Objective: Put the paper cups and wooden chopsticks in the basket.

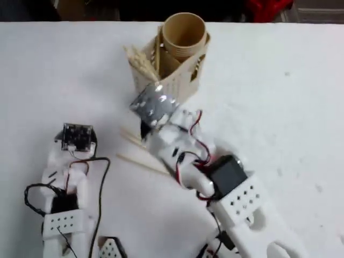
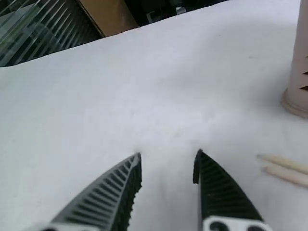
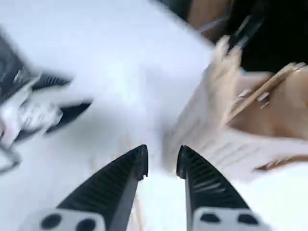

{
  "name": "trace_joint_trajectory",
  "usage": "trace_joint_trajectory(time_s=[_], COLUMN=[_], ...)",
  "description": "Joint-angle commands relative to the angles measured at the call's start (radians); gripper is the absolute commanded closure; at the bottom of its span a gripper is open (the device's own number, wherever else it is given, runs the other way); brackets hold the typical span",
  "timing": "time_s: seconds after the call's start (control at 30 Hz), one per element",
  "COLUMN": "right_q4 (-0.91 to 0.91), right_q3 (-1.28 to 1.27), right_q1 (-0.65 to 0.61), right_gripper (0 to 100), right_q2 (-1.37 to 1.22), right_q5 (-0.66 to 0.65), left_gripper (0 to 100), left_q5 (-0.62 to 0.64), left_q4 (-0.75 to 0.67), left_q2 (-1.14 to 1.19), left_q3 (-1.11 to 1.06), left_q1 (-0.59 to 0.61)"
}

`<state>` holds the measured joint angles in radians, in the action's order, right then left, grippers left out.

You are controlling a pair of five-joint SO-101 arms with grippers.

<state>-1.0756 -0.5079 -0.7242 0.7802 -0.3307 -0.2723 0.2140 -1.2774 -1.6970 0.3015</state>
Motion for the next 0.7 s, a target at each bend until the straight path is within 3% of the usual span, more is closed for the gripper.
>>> trace_joint_trajectory(time_s=[0.0, 0.3, 0.5, 0.67], right_q4=[-0.056, 0.298, 0.317, 0.323], right_q3=[-0.051, -0.23, -0.14, -0.097], right_q1=[-0.041, -0.041, 0.018, 0.077], right_gripper=[89.3, 88.3, 76.3, 76.2], right_q2=[-0.048, -0.532, -0.73, -0.816], right_q5=[-0.092, -0.141, -0.143, -0.143], left_gripper=[81, 81, 81, 81], left_q5=[0.006, 0.006, 0.006, 0.006], left_q4=[0.005, 0.005, 0.005, 0.005], left_q2=[-0.016, -0.016, -0.016, -0.016], left_q3=[0.0, 0.0, 0.0, 0.0], left_q1=[-0.013, -0.012, -0.01, -0.01])
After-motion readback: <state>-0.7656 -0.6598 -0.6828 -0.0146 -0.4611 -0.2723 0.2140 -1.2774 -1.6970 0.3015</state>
